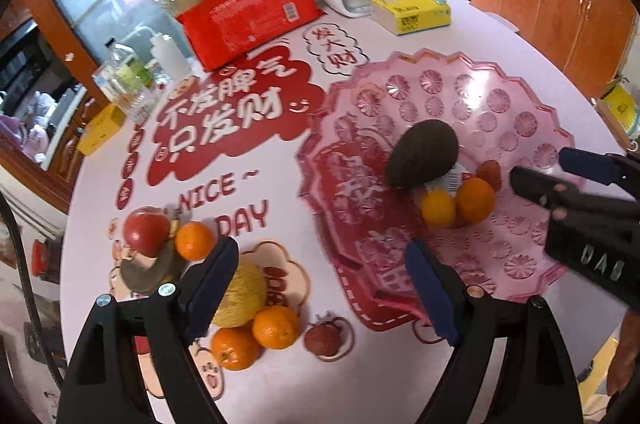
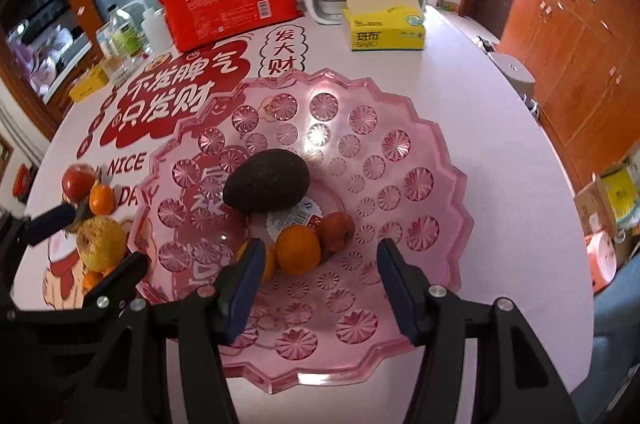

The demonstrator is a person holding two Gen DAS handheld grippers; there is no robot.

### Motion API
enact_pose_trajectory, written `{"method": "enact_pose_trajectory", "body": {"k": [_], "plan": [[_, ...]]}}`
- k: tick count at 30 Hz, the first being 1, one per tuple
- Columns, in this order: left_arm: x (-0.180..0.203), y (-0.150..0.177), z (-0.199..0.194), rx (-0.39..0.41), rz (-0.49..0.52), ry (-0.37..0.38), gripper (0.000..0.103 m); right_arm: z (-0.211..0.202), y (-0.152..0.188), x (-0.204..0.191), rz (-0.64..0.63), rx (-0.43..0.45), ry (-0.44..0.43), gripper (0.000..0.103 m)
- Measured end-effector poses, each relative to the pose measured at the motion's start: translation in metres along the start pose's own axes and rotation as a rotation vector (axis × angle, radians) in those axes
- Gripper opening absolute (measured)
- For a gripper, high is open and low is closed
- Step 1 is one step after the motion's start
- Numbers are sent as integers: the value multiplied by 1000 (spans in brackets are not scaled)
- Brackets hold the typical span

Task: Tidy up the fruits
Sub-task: 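Withdraw both tools from the bowl back toward the fruit pile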

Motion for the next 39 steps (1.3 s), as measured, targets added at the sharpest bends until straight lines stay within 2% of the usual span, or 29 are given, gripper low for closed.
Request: {"method": "enact_pose_trajectory", "body": {"k": [3, 7, 11, 13, 16, 19, 21, 29, 34, 39], "plan": [[-11, 4, -6, 12, -33, -26, 84, -3, -1, 2, 34, 6, 10, 58], [-20, 12, -12, 22, -85, -18, 84, -6, -2, 1, 77, -1, 33, 58], [-35, 14, -23, 75, -92, -90, 84, -11, -6, -7, 66, 26, 69, 58], [-50, 16, -29, 96, -130, -123, 84, -15, -9, -14, 52, 42, 80, 58], [-73, 22, -31, 93, -200, -147, 84, -24, -14, -26, 41, 89, 79, 58], [-89, 33, -28, 62, -273, -112, 84, -28, -18, -37, 22, 113, 91, 58], [-98, 39, -28, 65, -290, -132, 84, -32, -21, -42, 27, 127, 85, 58], [-109, 50, -35, 77, -261, -238, 84, -43, -26, -65, 18, 156, 41, 58], [-105, 58, -31, 52, -249, -237, 84, -47, -21, -71, 8, 158, 31, 58], [-90, 55, -34, 65, -198, -247, 84, -52, -19, -67, 33, 161, 35, 58]]}}
Point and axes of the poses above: each gripper's, at about its wrist camera, not at the fingertips, and z roughly the way its jaws point, x to its right, y to its underside, the point moved 9 cm from there along z, roughly the way its jaws point, and after that the axes turned 11 degrees about y, right-handed, at the moved point
